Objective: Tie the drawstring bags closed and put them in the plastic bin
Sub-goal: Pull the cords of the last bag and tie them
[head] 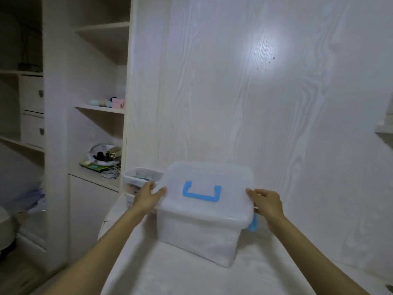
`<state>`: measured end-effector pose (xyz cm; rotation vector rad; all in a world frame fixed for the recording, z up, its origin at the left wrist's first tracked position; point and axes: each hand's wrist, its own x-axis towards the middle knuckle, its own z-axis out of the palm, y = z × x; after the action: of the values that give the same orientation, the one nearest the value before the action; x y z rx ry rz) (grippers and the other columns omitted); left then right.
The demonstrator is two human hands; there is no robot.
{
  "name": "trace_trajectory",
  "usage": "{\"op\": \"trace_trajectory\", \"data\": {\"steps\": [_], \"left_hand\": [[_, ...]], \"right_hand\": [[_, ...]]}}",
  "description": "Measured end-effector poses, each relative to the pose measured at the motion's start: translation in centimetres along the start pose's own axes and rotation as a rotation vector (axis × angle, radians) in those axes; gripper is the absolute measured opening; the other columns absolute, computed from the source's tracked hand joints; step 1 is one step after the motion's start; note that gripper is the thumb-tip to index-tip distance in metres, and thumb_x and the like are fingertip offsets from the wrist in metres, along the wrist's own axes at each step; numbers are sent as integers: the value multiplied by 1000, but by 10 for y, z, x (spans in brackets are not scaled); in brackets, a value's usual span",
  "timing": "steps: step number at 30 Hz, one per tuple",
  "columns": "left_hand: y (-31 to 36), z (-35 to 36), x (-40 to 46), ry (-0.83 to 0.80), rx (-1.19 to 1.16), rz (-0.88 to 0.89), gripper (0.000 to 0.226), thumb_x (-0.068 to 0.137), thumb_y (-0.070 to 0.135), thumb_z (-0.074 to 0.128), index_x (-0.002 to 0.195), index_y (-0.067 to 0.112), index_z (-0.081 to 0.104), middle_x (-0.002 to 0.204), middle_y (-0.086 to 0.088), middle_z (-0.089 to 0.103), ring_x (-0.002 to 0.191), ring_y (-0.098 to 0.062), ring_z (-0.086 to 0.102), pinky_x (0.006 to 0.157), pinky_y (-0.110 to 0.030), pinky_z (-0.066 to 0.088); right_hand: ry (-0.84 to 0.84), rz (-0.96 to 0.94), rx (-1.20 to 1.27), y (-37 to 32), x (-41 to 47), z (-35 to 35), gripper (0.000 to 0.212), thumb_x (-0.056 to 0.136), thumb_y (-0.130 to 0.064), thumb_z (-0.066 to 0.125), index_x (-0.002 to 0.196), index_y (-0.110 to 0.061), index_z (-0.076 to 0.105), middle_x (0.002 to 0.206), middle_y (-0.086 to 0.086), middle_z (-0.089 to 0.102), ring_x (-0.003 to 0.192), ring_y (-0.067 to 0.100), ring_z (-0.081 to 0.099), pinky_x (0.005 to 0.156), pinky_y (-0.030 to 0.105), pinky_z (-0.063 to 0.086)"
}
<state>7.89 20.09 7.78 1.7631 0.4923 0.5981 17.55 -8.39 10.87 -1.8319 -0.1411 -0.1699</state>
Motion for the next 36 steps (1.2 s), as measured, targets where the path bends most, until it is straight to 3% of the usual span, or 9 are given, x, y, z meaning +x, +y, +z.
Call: {"op": "trace_trajectory", "data": {"steps": [7,12,16,19,23,27,32,34,36], "left_hand": [[3,27,34,88,136,40,36,89,18,63,122,6,62,123,-12,63,113,-32,57,99,-37,44],[3,32,41,145,188,-16,27,87,20,61,111,12,69,114,-16,66,105,-35,59,96,-41,47],[-6,26,41,207,188,-56,28,86,20,60,112,11,68,110,-17,65,101,-36,59,91,-40,49],[-9,24,40,194,103,-106,24,84,16,62,106,9,68,98,-15,62,92,-34,59,85,-40,52],[-7,22,47,173,-83,-221,39,79,7,66,117,2,58,119,-19,60,108,-36,57,87,-40,51],[-8,21,50,116,-210,-296,54,82,10,67,132,6,45,129,-13,53,120,-30,50,82,-34,44],[-22,29,41,233,-279,-305,83,69,27,78,139,8,38,134,-9,47,122,-32,46,93,-38,44],[-20,27,37,202,-344,-359,92,63,34,79,140,7,38,136,-11,48,116,-30,49,89,-36,45],[-17,27,36,142,-384,-388,73,77,29,73,137,5,40,129,-9,52,104,-27,50,82,-33,41]], "right_hand": [[-60,223,-89,33,15,-17,38,82,-28,72,96,7,66,97,21,69,73,26,60,59,29,49],[-94,192,-128,36,23,-10,33,83,-30,69,83,2,63,88,17,65,68,24,59,64,31,51],[-172,134,-340,30,28,4,38,88,-37,62,92,1,58,90,14,62,80,28,61,75,36,52],[-196,139,-387,24,30,6,36,89,-35,61,97,0,54,95,14,62,77,25,61,67,33,53],[-214,223,-283,18,28,3,41,87,-31,64,108,3,55,88,9,64,58,15,56,51,23,46],[-190,310,-164,20,28,-2,46,81,-34,72,108,1,57,98,11,62,67,16,54,57,25,41],[-169,399,-49,27,16,-4,82,78,-43,72,138,0,38,136,16,48,111,28,52,84,34,43],[-242,497,-25,29,11,-7,81,75,-52,70,134,-4,43,131,16,53,112,31,56,89,40,48],[-359,563,-37,27,7,-9,75,75,-58,67,125,-6,50,115,17,64,95,31,66,76,41,55]]}}
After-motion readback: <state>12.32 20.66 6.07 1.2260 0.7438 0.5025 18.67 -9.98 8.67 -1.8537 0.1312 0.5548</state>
